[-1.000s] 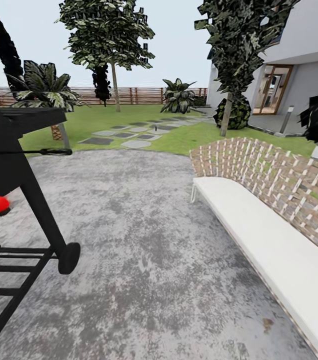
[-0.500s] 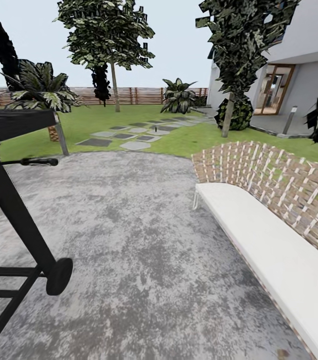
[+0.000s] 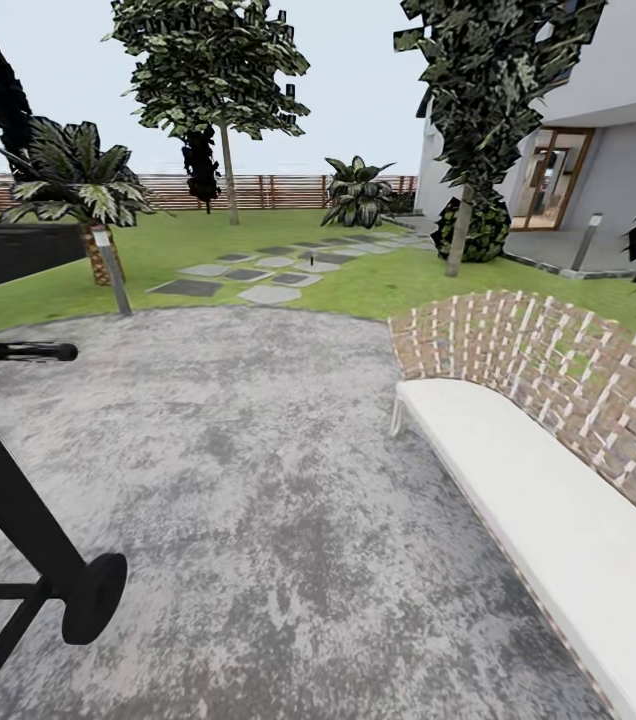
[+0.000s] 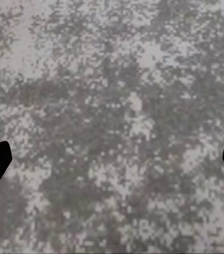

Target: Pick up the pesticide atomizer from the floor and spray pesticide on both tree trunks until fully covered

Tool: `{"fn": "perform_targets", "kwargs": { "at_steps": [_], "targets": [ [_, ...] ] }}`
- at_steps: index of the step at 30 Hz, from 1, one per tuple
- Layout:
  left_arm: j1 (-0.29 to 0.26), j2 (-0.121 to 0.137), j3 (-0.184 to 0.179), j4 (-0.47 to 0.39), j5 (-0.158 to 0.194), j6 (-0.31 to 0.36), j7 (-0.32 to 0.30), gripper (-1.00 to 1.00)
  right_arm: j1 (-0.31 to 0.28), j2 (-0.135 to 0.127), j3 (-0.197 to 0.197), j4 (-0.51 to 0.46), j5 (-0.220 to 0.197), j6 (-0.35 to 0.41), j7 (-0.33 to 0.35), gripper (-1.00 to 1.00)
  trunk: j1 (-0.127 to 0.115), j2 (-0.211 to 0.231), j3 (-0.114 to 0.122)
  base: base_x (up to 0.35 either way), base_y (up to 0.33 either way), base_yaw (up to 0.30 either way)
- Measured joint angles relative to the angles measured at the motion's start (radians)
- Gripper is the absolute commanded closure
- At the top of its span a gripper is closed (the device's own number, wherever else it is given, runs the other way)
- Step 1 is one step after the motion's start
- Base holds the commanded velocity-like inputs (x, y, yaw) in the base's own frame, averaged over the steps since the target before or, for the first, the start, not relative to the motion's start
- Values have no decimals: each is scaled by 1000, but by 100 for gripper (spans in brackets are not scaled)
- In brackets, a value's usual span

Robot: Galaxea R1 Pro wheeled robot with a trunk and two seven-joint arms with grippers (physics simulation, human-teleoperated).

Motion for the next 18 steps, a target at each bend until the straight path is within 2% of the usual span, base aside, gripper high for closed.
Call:
{"fn": "perform_targets", "kwargs": {
  "at_steps": [18],
  "targets": [
    [0,0,0,0,0,0,0,-100,0,1,0,18,0,0,0,-100,0,0,0,341,0,0]
  ]
}}
